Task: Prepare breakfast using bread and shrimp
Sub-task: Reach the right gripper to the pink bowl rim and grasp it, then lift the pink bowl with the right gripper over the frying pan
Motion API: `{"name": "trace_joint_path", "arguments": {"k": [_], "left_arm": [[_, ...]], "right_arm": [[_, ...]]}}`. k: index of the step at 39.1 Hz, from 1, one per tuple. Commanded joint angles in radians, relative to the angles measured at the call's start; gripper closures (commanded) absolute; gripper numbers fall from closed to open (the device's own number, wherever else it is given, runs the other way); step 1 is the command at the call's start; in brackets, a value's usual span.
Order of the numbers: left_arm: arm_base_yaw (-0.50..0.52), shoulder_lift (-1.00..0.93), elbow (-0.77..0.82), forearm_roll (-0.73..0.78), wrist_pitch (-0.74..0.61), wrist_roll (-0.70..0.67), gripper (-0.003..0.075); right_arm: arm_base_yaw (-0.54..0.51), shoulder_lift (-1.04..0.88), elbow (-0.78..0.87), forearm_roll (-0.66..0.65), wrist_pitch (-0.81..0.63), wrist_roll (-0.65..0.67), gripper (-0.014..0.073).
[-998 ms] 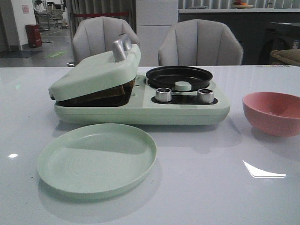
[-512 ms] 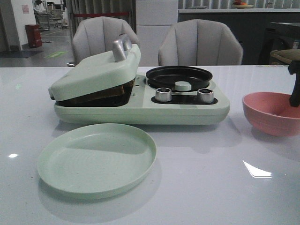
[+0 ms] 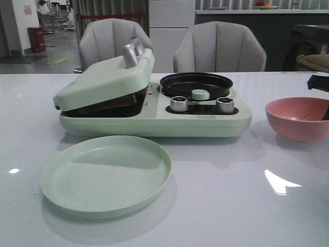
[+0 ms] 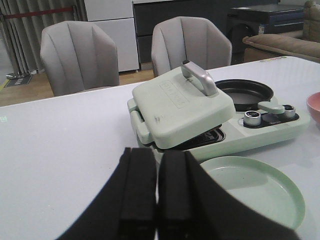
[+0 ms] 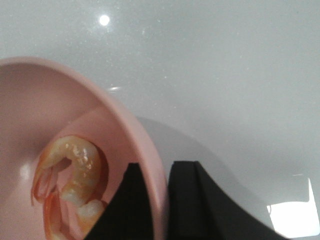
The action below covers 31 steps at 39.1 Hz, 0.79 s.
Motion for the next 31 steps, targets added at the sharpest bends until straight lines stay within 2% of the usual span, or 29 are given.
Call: {"name": "trace_joint_path", "arguments": {"k": [1,10,17,22,25,31], "left_arm": [[0.000,0.011,-0.023,-0.010,-0.083,-0.010,0.0606],[0.000,0.011,-0.023,-0.010,-0.083,-0.010,0.0606],[0.000,0.011,-0.023,-0.010,-0.083,-0.010,0.0606],[0.000,0.011,-0.023,-0.010,-0.083,-0.010,0.0606],[0.000,0.011,-0.023,-0.010,-0.083,-0.010,0.0606],[0.000,0.011,-0.023,-0.010,-0.083,-0.010,0.0606]], "right_arm": [[-0.005,-0.045,-0.031,0.011,0.023,-0.007,0.0445],[-0.006,-0.050,-0.056,0.082,0.006,-0.014,0.0445],[0.023,-0.071,-0.223,0.090,0.067,-0.014,0.0445],[0.080,-0.078,-0.357,0.090,0.056,-0.014,0.0445],[0.128,-0.078,-0.415,0.090,0.008,-0.014,0.0445],[0.224,-0.078,-0.463,0.090,-0.219,-0.014,0.0445]]}}
